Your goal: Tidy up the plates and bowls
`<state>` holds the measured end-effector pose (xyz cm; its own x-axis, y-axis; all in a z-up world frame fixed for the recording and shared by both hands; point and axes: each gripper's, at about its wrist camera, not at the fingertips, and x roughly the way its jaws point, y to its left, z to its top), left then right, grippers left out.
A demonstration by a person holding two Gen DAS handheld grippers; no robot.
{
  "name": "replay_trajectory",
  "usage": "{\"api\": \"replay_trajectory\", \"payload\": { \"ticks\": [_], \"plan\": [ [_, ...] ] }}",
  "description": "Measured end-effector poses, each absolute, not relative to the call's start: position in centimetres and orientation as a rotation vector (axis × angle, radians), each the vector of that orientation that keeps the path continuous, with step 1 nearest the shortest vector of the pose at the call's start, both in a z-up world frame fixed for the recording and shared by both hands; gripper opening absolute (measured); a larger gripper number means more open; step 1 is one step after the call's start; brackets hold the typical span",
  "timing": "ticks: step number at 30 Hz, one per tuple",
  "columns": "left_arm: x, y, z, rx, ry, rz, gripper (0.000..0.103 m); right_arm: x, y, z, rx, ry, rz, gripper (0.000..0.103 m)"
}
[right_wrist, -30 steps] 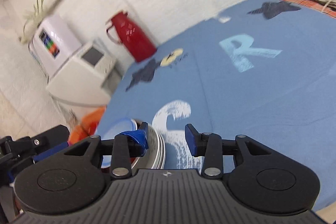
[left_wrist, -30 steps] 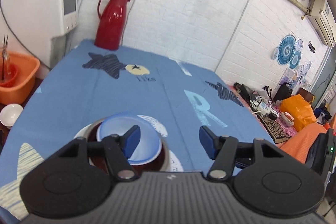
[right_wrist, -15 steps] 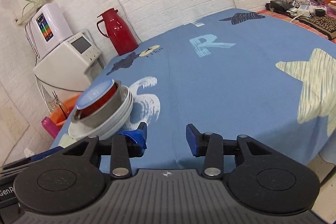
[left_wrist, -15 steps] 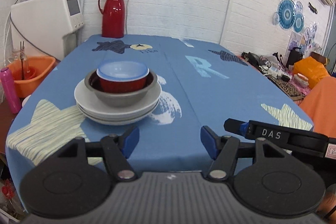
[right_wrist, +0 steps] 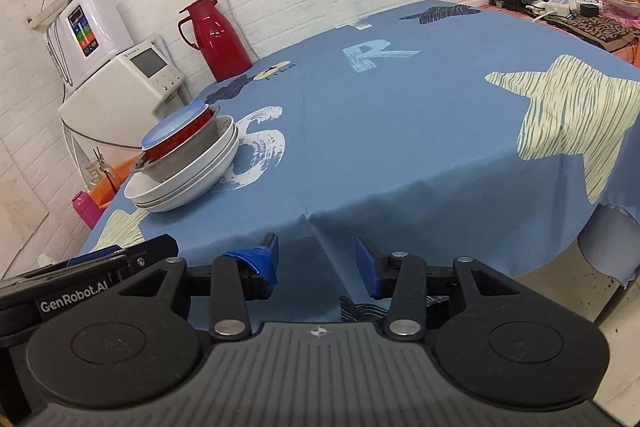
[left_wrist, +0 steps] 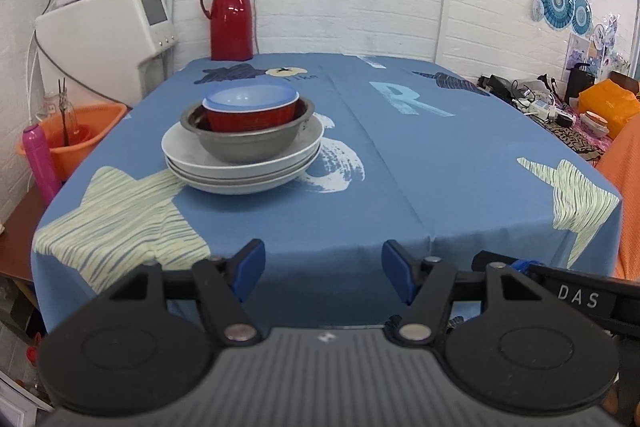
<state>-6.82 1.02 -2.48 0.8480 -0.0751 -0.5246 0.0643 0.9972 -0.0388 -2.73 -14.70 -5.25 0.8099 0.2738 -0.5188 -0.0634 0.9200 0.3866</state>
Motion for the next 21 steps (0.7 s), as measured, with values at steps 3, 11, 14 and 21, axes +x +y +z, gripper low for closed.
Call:
{"api": "replay_trajectory", "payload": {
  "ticks": [3, 11, 14, 21],
  "plan": [
    [-6.79, 1.00, -2.52, -0.016, 0.557, -0.060, 0.065, -2.94, -14.33, -5.33, 0.361, 0.603, 0.202, 0.028],
    [-6.31, 0.92, -2.90, -0.012, 0.588, -0.037, 0.065, -3.14, -13.96, -5.32, 0.340, 0.608, 0.205, 0.029],
    [-6.45, 0.73, -2.96, 0.003, 0.563, -0.026, 0.065, -3.20, -13.86, -5.34, 0.330, 0.609, 0.200, 0.030],
    [-6.37, 1.09, -2.81, -0.018, 0.559, -0.017, 0.065, -3.13, -13.86, -5.31, 0.333, 0.608, 0.203, 0.031]
  ]
}}
